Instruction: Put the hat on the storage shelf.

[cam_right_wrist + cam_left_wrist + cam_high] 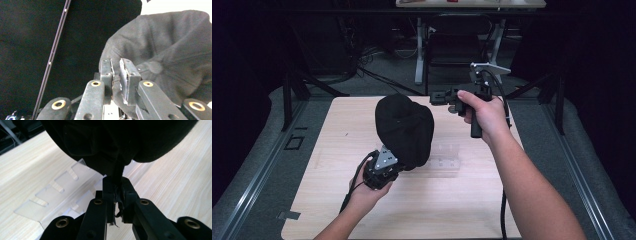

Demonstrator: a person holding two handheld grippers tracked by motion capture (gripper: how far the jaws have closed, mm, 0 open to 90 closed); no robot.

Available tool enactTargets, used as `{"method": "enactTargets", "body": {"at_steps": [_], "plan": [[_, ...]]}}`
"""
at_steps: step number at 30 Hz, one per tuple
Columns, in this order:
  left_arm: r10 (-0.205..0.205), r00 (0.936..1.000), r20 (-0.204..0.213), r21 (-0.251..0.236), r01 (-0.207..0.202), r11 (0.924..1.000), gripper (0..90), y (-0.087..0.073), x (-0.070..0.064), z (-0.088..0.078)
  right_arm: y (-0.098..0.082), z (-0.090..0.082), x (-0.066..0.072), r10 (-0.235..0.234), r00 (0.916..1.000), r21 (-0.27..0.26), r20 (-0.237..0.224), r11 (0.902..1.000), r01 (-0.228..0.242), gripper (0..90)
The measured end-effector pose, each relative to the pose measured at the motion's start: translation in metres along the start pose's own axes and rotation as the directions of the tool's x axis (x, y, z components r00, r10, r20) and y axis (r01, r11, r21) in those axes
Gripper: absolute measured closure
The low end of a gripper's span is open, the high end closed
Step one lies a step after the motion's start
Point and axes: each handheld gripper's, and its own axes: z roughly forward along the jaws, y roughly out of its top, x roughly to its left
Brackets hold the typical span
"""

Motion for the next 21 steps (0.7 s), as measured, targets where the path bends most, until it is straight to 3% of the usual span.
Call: {"method": "enactTargets", "body": {"at_steps": [9, 21], "plan": [[-0.034, 0.9993, 0.014, -0.003, 0.034, 0.9994, 84.6, -0.023, 0.010, 0.006, -0.001, -0.006, -0.003, -0.001, 1.0000, -0.010, 0.010, 1.0000, 0.001, 80.3], [-0.083, 0.9964, 0.018, -0.015, 0.083, 0.9964, 80.3, -0.031, 0.014, 0.005, -0.001, -0.015, -0.005, -0.003, 0.9998, -0.021, 0.020, 0.9998, 0.003, 80.0]]}}
